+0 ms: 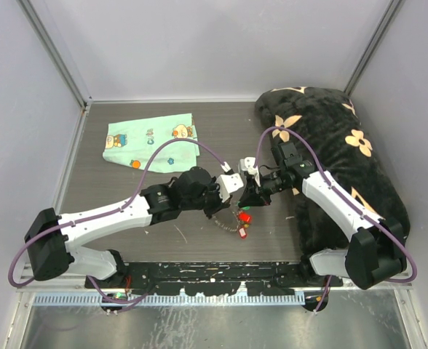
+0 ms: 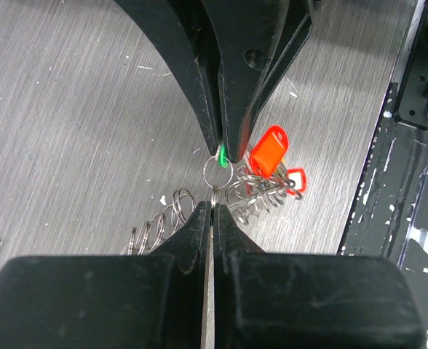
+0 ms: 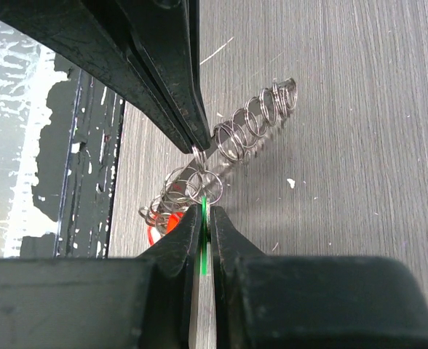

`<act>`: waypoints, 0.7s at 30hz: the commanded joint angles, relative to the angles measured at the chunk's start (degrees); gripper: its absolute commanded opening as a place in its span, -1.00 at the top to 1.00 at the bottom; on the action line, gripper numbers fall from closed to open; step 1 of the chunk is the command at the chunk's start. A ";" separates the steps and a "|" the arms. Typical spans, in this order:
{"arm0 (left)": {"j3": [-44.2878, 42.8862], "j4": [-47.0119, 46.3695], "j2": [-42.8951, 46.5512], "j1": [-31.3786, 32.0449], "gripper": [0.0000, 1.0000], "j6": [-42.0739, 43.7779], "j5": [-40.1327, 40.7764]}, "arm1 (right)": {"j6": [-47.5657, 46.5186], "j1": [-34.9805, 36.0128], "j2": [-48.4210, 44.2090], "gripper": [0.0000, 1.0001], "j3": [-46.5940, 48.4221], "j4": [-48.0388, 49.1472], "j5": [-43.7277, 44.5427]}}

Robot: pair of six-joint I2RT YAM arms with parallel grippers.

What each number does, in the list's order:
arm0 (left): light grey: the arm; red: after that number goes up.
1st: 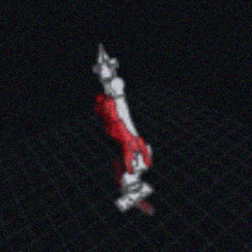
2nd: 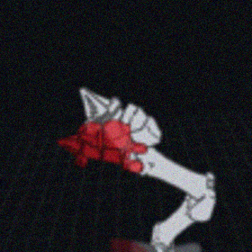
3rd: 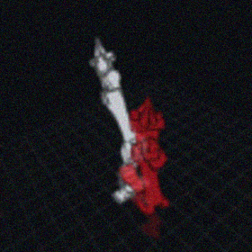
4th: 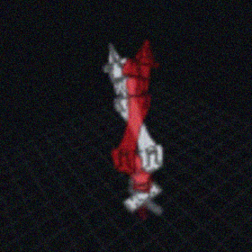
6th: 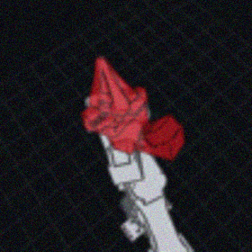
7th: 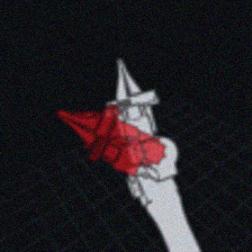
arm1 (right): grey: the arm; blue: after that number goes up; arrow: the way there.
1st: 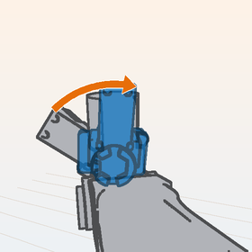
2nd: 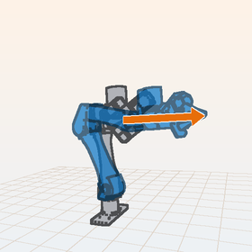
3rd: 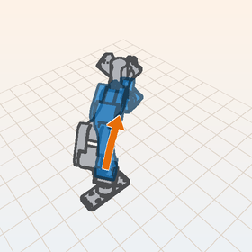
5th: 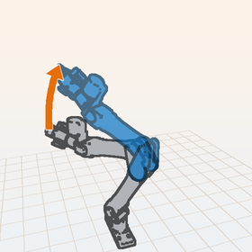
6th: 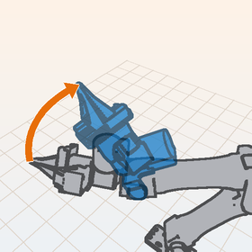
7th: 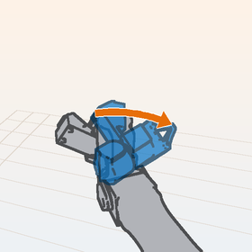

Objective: Remove the keys from the keyring
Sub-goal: Remove the key from the keyring.

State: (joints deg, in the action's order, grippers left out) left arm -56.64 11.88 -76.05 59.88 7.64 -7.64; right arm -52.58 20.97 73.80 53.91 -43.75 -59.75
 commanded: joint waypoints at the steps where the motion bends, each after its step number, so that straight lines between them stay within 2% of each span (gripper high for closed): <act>1: 0.26 -4.26 0.41 -0.20 1.00 -3.06 1.28 | 0.21 -0.21 -0.08 0.98 1.19 1.29 -1.61; 10: 5.95 -15.24 -0.02 -0.16 0.98 -8.22 2.96 | 0.55 -0.16 0.49 0.98 0.00 3.39 -1.68; 17: 11.68 -25.00 1.00 -0.24 0.61 -12.65 5.36 | 0.50 -0.19 1.26 0.98 -0.12 3.75 0.13; 21: 16.23 -30.71 5.10 -0.24 0.47 -14.64 6.79 | 0.17 -0.15 1.29 0.98 -0.16 3.76 1.13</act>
State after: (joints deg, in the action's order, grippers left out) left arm -43.97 -9.67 -75.77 59.88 -3.75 -3.20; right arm -52.31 20.88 75.16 53.67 -41.58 -58.98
